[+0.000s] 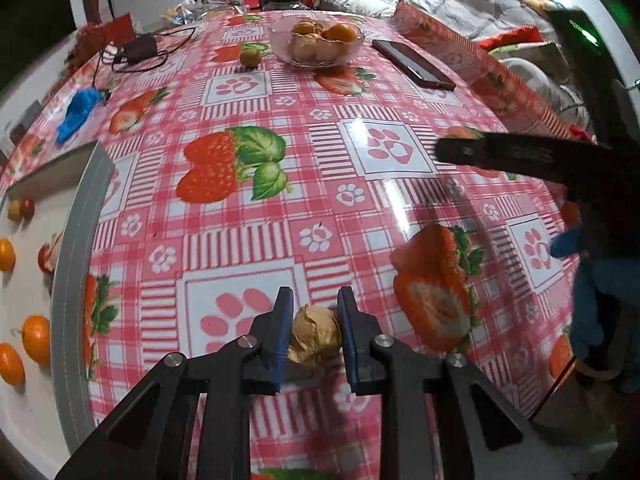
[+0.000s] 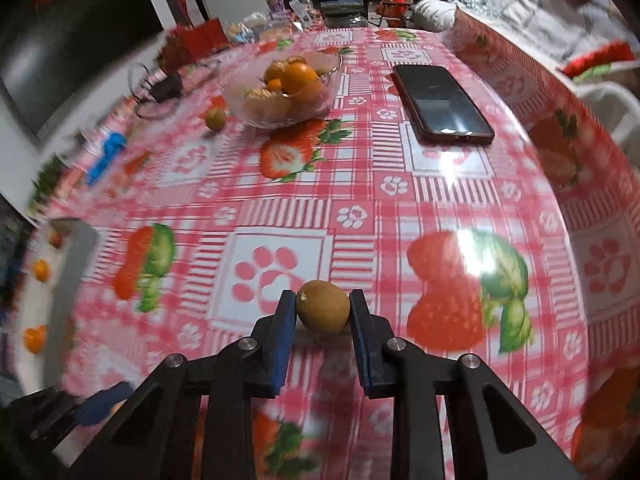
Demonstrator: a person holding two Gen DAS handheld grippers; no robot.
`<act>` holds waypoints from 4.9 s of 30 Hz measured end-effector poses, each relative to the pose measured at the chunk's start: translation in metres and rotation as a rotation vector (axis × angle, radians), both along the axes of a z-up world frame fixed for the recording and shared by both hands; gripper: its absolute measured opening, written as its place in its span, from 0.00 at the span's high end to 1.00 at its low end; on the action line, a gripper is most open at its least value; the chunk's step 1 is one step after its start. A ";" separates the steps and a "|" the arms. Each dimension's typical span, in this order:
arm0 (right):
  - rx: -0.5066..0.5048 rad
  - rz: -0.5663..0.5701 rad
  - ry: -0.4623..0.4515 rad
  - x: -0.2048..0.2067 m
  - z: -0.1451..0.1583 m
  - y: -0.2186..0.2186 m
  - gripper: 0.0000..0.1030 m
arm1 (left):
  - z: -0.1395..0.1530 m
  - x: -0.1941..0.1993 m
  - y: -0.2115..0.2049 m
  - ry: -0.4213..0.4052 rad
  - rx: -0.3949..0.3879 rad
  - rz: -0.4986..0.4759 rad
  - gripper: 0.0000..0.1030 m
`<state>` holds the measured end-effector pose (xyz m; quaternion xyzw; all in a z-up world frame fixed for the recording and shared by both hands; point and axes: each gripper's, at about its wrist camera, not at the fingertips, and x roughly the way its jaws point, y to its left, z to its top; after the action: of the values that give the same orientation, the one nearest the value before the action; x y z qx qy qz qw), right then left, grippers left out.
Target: Organize fruits
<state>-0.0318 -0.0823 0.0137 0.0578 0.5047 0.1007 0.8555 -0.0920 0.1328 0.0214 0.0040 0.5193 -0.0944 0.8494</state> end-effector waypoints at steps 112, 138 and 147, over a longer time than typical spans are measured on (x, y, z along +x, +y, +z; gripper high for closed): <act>-0.097 0.517 0.066 -0.070 0.044 0.314 0.00 | 0.027 -0.065 0.248 -0.006 0.105 0.428 0.00; -0.090 0.018 -0.010 -0.075 -0.019 0.101 0.00 | -0.002 -0.057 0.218 -0.061 0.103 0.475 0.00; -0.197 -0.031 -0.134 -0.089 -0.026 0.085 0.00 | -0.004 -0.047 0.208 -0.073 0.160 0.485 0.00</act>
<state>-0.1209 0.0029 -0.0124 -0.0258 0.4527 0.0412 0.8903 -0.1386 0.3404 0.0172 -0.0500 0.4797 0.1537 0.8624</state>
